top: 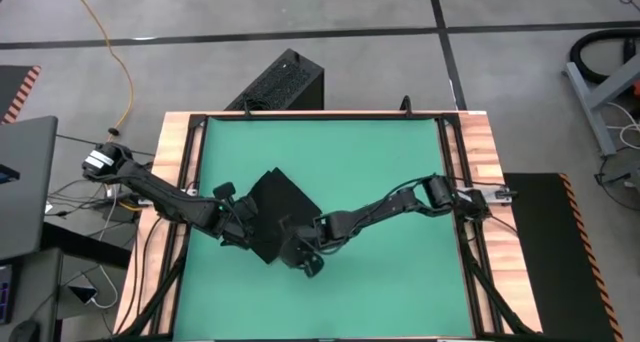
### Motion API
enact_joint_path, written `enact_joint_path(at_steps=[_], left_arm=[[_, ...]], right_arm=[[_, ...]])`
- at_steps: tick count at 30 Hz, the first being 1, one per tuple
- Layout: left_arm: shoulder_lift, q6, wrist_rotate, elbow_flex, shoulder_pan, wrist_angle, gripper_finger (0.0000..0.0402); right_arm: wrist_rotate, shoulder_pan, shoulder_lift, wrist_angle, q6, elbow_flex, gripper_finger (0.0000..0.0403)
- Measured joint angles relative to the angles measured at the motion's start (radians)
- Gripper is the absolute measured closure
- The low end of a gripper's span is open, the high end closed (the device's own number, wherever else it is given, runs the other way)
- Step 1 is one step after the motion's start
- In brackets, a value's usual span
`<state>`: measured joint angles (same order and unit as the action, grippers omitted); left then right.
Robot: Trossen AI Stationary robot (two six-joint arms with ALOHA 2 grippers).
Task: Roll towel
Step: Roll the black towel
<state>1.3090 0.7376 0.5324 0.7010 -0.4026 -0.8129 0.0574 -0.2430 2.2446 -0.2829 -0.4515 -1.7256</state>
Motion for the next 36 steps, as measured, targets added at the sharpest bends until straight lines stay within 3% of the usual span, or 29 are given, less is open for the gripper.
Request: enact_joint_path(at_steps=[7,17,36], left_arm=[[0.001,0.000,0.003,-0.001,0.000,0.007,0.0401],[0.002,-0.003,-0.004,-0.001,0.000,0.022,0.0401],[0.002,0.000,-0.011,-0.002,0.000,0.027,0.0401]], right_arm=[[-0.063,-0.035,0.043,0.176,0.007,0.001,0.0227],[-0.036,-0.017,0.080,0.322,0.010,0.000,0.0227],[-0.032,-0.001,0.134,0.385,0.077,-0.001,0.0229]])
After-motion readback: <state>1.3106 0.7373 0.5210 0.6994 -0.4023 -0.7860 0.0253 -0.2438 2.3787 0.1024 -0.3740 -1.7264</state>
